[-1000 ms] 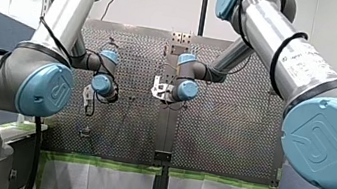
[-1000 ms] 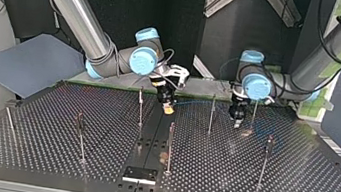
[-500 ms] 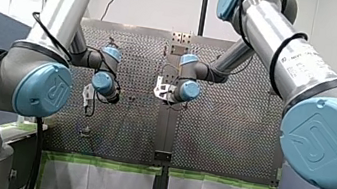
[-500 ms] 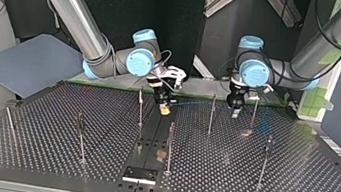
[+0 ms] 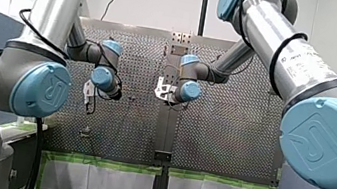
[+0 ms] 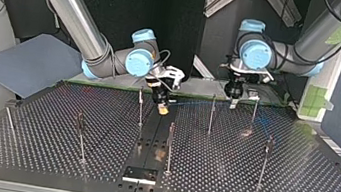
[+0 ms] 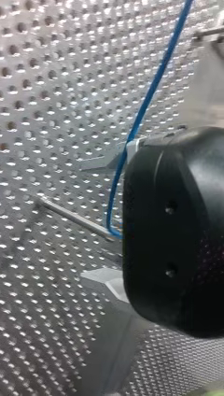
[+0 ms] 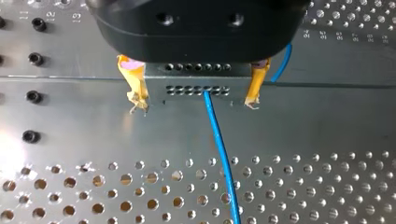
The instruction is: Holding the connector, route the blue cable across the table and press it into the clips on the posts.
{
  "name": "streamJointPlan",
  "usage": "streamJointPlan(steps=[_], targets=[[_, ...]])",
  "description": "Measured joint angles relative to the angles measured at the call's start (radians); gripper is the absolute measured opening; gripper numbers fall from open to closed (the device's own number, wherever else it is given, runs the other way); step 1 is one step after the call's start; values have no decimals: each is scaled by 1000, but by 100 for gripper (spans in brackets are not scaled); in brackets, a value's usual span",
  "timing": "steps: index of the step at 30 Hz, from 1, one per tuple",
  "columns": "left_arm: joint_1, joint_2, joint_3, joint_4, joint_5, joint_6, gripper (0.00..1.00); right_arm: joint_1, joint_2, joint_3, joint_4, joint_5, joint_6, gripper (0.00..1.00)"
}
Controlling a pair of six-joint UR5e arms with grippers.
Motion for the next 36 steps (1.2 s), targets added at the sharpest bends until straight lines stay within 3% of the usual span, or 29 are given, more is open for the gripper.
streamJointPlan(steps=[6, 13, 20, 27, 36], targets=[[-50, 56, -50, -22, -26, 3, 100, -3, 0, 4, 11, 1, 0, 0], [-118, 71, -60, -21, -85, 4, 100, -7, 1, 4, 13, 2, 1, 0], [-189, 61, -47, 26, -58, -9, 100, -12, 0, 4, 14, 2, 1, 0], [-210, 9, 4, 28, -40, -15, 100, -17, 1, 4, 13, 1, 1, 0], [-211, -68, 81, 12, -67, -22, 100, -22, 0, 4, 13, 2, 1, 0]])
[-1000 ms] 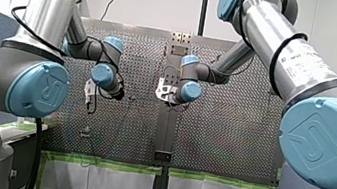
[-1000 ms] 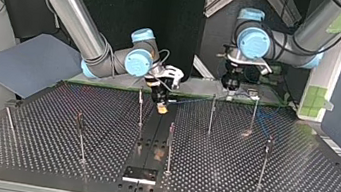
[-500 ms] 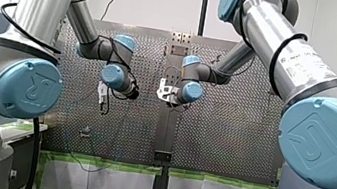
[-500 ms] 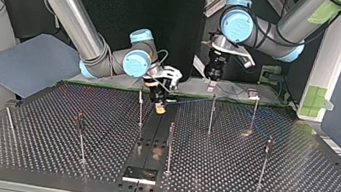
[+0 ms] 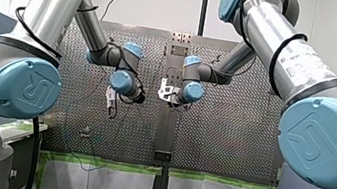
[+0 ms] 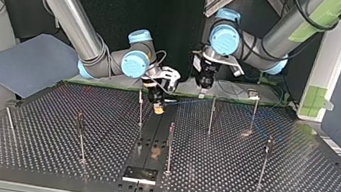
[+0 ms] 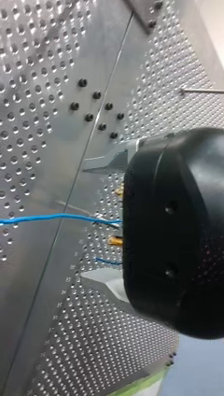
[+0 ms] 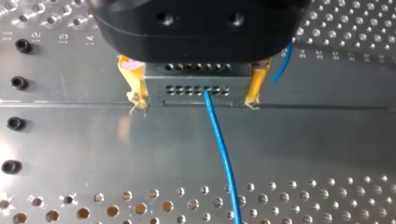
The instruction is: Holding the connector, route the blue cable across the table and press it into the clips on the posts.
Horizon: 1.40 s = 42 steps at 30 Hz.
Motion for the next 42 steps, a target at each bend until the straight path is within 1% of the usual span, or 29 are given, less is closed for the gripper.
streamJointPlan(steps=[7, 10, 15, 18, 23, 29, 32, 33, 34, 35, 36, 37, 38, 39, 40, 41, 42], targets=[[7, -59, 59, -8, 1, -16, 100, -3, 0, 0, -2, 2, 0, 0], [9, -83, 84, -11, 8, -25, 100, -5, 0, 0, -2, 2, 0, 0], [9, -124, 133, -34, 12, -30, 100, -7, 1, 0, -2, -1, 0, 0], [8, -151, 162, -47, -2, -30, 100, -8, 1, 0, -2, -2, 0, 0], [11, -191, 206, -36, -35, -36, 100, -9, 1, 0, -2, -4, 0, 0], [8, -202, 252, -41, -59, -36, 100, -9, 1, 0, -3, -3, 0, 0], [6, -203, 259, -41, -72, -34, 100, -10, 1, 0, -3, -3, 1, 0], [5, -203, 260, -42, -77, -32, 87, -10, 1, 0, -3, -3, 0, 0], [5, -203, 261, -42, -81, -30, 87, -10, 1, 0, -3, -3, 0, 0], [4, -203, 261, -42, -89, -26, 70, -10, 1, 0, -4, -3, 0, 0], [4, -203, 261, -42, -95, -23, 58, -11, 1, 0, -4, -3, 0, 0], [3, -203, 262, -42, -100, -21, 58, -11, 1, 0, -4, -3, 0, 0], [3, -203, 262, -42, -106, -19, 39, -12, 1, 0, -4, -3, 0, 0], [2, -203, 262, -42, -109, -18, 28, -12, 1, 0, -4, -3, 0, 0], [2, -203, 262, -42, -112, -17, 28, -12, 1, 0, -4, -3, 0, 0], [2, -203, 262, -42, -114, -16, 17, -13, 1, 0, -4, -4, 0, 0], [2, -203, 262, -42, -115, -15, 3, -13, 1, 0, -4, -4, 0, 0]])
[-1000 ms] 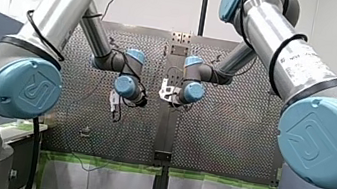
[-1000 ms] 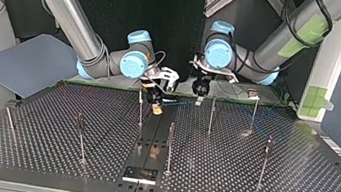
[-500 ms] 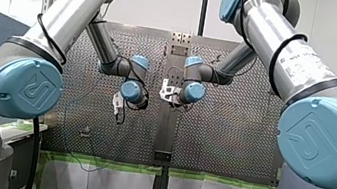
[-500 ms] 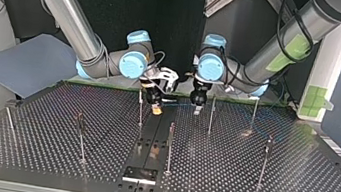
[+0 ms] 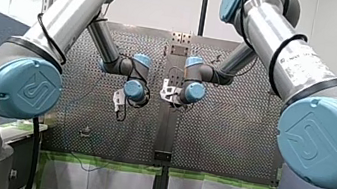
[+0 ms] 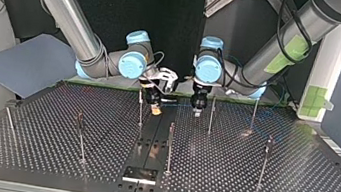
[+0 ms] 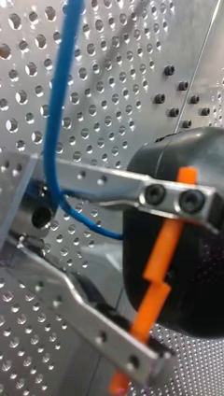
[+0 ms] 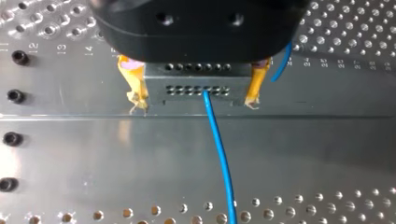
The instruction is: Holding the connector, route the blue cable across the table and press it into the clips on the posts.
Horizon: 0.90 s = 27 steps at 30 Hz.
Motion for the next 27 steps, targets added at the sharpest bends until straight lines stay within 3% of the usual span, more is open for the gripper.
streamJointPlan(steps=[15, 20, 27], targets=[[-12, 3, 0, -25, -20, 13, 0, -1, -2, -4, 5, -3, -1, 0], [-16, 17, 0, -62, -56, 20, 0, 1, -7, -10, 33, -4, -7, 0], [-25, 63, -1, -98, -67, 28, 0, 0, -48, -11, 66, 0, -5, 0]])
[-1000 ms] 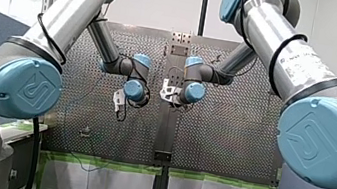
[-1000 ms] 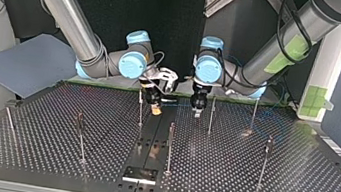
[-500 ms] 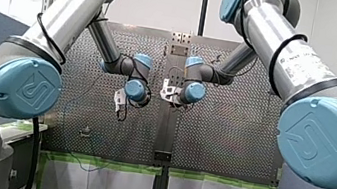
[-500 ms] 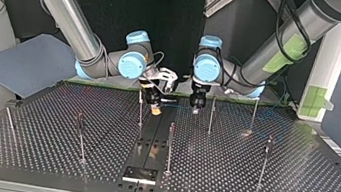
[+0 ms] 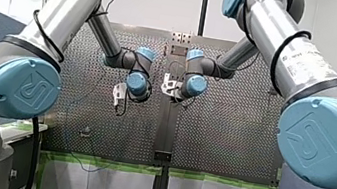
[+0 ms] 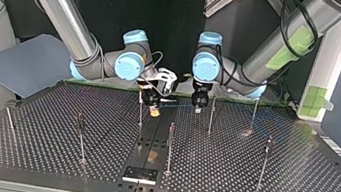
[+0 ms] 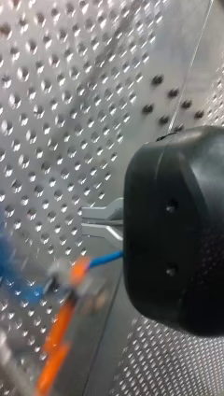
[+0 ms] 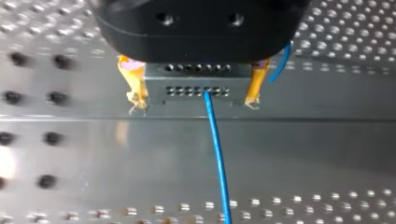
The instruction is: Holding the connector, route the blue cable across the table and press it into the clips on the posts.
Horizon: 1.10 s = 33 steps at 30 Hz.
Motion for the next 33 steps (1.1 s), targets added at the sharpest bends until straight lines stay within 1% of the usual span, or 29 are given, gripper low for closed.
streamJointPlan(steps=[4, 8, 12, 20, 29, 33], targets=[[-9, 29, -2, -19, -1, 3, 0, -1, -33, 0, 20, 1, 1, 0], [-16, 67, -25, -18, -2, 3, 0, 0, -63, 0, 39, 0, 11, 0], [-19, 100, -42, -4, -2, 5, 0, 1, -84, 0, 54, 1, 17, 0], [-37, 157, -52, -19, -3, 10, 0, 2, -118, 1, 81, 0, 25, 0], [-43, 240, -82, -22, -2, 10, 0, 6, -161, 2, 96, -3, 29, 0], [-44, 259, -85, -31, -3, 12, 0, 5, -184, 7, 101, -4, 32, 0]])
